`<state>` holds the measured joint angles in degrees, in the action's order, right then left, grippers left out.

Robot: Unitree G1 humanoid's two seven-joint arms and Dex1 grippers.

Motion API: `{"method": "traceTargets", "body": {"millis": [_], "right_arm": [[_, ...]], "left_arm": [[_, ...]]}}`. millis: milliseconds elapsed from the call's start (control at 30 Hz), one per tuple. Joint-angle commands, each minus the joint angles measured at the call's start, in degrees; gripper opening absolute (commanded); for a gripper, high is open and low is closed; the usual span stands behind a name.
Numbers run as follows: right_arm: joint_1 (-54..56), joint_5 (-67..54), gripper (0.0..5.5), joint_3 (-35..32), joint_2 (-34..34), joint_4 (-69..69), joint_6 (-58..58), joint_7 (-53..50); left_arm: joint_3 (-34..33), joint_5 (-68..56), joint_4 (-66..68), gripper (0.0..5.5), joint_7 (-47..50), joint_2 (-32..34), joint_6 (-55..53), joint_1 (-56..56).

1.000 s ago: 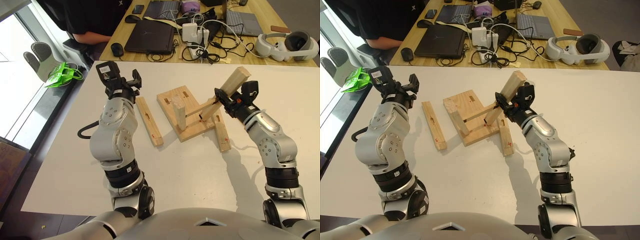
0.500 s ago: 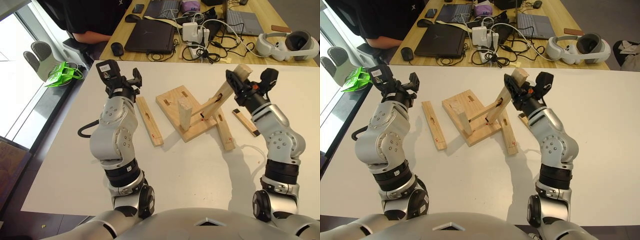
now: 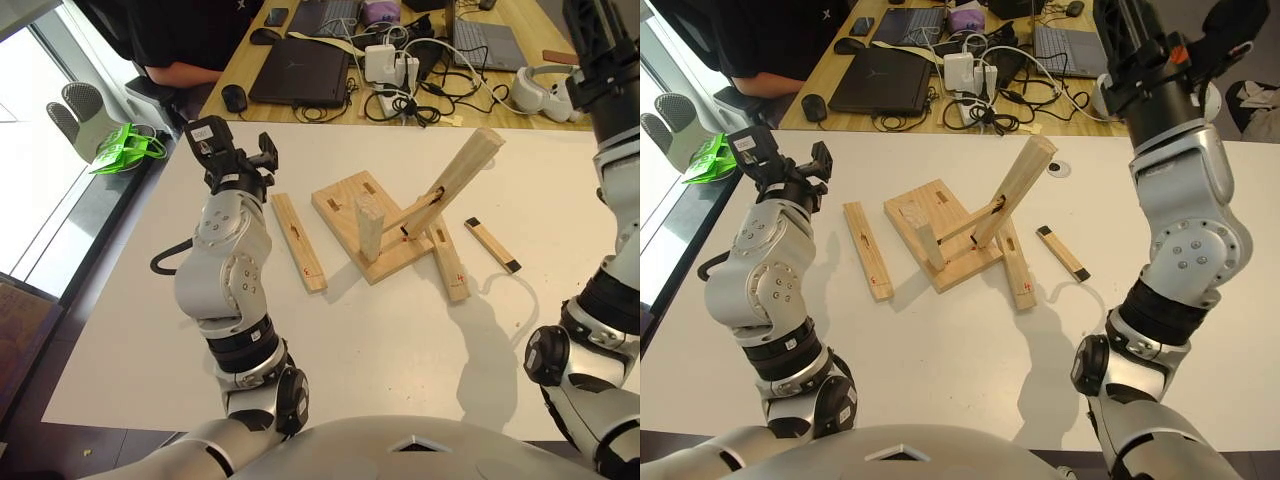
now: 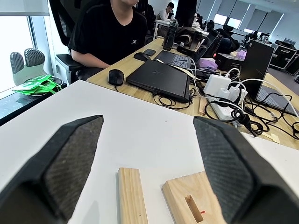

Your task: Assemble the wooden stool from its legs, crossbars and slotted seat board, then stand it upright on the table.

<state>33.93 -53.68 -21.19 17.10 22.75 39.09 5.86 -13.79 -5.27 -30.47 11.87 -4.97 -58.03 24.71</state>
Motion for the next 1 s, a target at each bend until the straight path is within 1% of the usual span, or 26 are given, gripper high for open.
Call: {"method": "traceTargets", "body": {"millis": [33, 133, 233, 300, 367, 433, 533, 633, 700, 733, 800, 867, 933, 1000], "right_arm": [[-11.7, 4.7, 2.55, 12.5, 0.7, 10.2, 2.8, 1.4], [-18.7, 9.1, 2.55, 18.0, -0.4, 10.9, 2.9, -0.3], [-22.0, 16.2, 2.55, 22.4, -0.3, 6.4, 2.3, -1.6], [-24.2, 19.4, 2.55, 25.0, 0.4, 2.3, 4.7, -1.7], [-25.8, 20.3, 2.55, 26.4, 0.2, 1.0, 6.9, -1.1], [-25.7, 19.2, 2.55, 26.0, -0.9, 2.2, 7.2, -0.1], [-21.0, 13.0, 2.55, 21.6, -3.7, 5.3, 5.8, 2.1], [-9.0, -2.0, 2.55, 11.8, -6.8, 5.7, 4.7, 0.1], [0.1, -9.9, 2.55, 3.9, -6.3, 1.3, 1.7, -3.9], [4.0, -11.3, 2.55, 0.3, -5.0, -2.0, 0.0, -5.7], [9.2, -9.7, 2.55, -5.9, -0.5, -10.4, -4.0, -7.8], [10.8, -5.0, 2.55, -9.3, 3.9, -19.4, -7.6, -8.1], [8.8, 0.8, 2.55, -9.1, 7.4, -26.6, -10.2, -5.8], [3.6, 5.8, 2.25, -6.4, 8.6, -28.6, -10.9, -2.6]], "left_arm": [[-0.3, -0.3, -0.4, 3.55, 0.4, 0.0, -0.9, 1.0], [-0.3, -0.4, -0.1, 3.55, 0.4, -0.1, -1.0, 1.0], [-0.4, -0.5, 0.3, 3.55, 0.3, 0.2, -0.9, 1.5], [-0.4, -0.5, 0.8, 3.55, 0.2, 0.3, -0.7, 1.7], [-0.4, -0.6, 0.9, 3.55, 0.2, 0.3, -0.8, 1.8], [-0.4, -0.6, 0.8, 3.55, 0.3, 0.4, -0.9, 1.8], [-0.5, -0.5, 0.8, 3.55, 0.4, 0.4, -0.9, 1.8], [-0.5, -0.5, 0.8, 3.55, 0.5, 0.3, -0.7, 1.8], [-0.5, -0.5, 0.9, 3.55, 0.4, 0.4, -0.8, 1.8], [-0.5, -0.4, 0.8, 3.55, 0.4, 0.5, -1.3, 1.6], [-0.1, -0.3, 0.1, 3.55, 0.5, 0.3, -2.3, 0.3], [0.9, -0.1, -0.8, 3.55, 0.5, -0.2, -3.4, -1.1], [2.4, 0.0, -2.2, 3.55, 0.7, -1.2, -4.6, -2.7], [3.5, -0.1, -3.6, 3.55, 0.9, -2.2, -5.9, -4.9]]}}
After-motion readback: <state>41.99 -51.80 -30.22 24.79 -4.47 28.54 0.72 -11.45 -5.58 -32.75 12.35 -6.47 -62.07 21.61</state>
